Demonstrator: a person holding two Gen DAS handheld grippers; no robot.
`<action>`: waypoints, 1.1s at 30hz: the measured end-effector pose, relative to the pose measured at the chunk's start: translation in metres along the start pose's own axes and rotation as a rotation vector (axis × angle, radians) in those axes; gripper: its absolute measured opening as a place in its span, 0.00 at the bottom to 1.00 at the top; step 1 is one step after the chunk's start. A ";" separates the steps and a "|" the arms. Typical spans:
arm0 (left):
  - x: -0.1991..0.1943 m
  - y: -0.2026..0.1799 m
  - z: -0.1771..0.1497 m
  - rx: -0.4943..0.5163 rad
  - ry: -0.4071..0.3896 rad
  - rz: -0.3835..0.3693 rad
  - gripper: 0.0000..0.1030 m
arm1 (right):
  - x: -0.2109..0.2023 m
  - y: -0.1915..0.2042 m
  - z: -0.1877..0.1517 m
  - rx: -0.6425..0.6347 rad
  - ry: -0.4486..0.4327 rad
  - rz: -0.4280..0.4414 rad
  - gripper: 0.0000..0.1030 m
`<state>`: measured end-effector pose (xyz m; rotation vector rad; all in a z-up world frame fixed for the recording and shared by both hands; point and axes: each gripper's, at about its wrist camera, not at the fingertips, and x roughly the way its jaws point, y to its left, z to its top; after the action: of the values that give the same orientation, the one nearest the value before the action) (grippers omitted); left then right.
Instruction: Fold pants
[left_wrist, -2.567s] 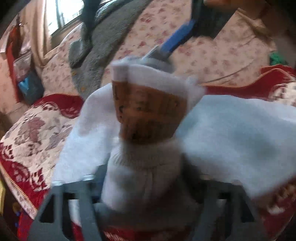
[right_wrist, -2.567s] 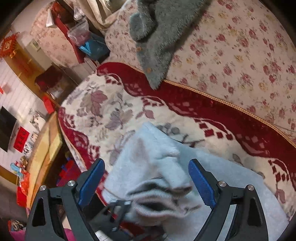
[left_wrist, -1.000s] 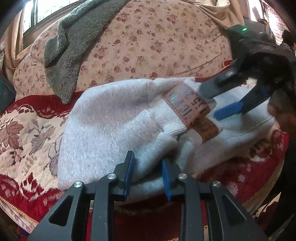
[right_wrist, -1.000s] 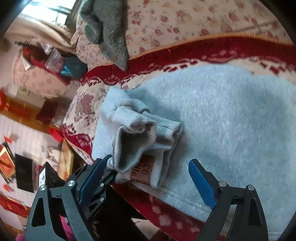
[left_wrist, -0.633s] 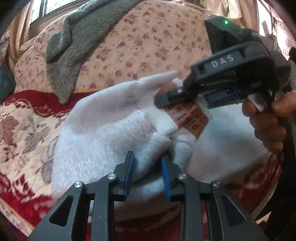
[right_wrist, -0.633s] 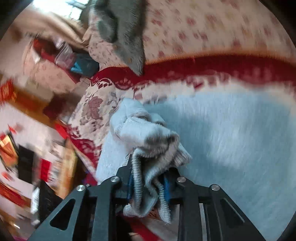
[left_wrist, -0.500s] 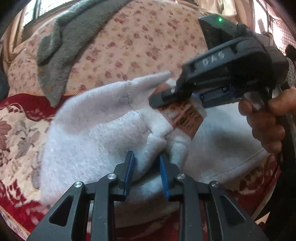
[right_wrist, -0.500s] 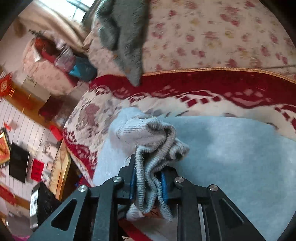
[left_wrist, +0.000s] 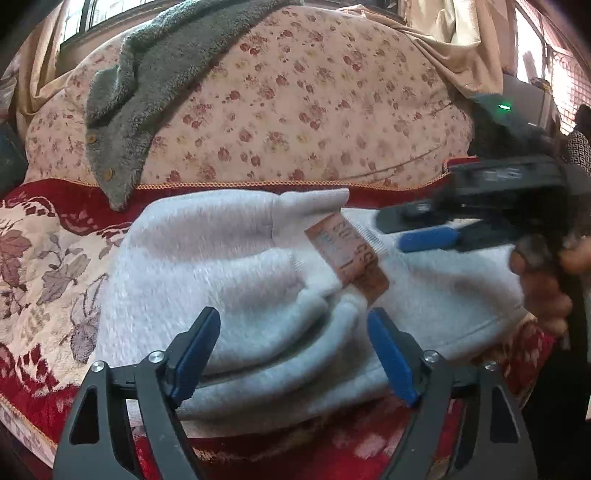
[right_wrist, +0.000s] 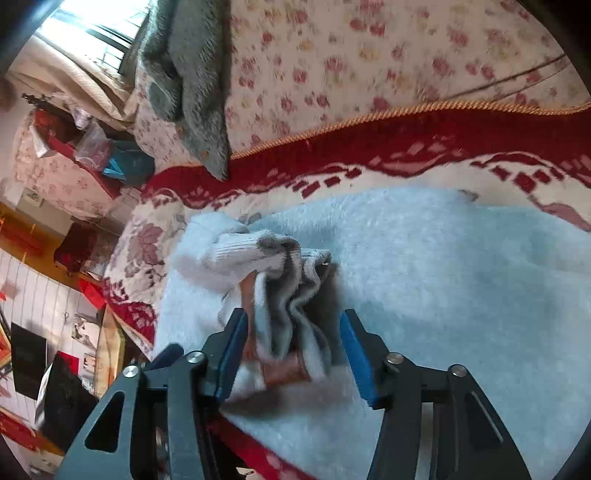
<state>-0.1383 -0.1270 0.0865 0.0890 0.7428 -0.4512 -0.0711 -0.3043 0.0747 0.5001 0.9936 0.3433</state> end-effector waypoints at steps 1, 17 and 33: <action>0.001 -0.003 0.002 -0.005 0.003 0.008 0.79 | -0.006 -0.001 -0.003 0.000 -0.008 -0.001 0.64; 0.019 -0.063 0.037 0.004 0.018 0.019 0.79 | -0.093 -0.025 -0.055 -0.032 -0.130 -0.099 0.87; 0.066 -0.129 0.079 0.050 0.085 -0.222 0.90 | -0.149 -0.107 -0.146 0.117 -0.122 -0.140 0.92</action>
<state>-0.1009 -0.2859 0.1102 0.0726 0.8286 -0.6811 -0.2671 -0.4316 0.0560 0.5483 0.9278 0.1283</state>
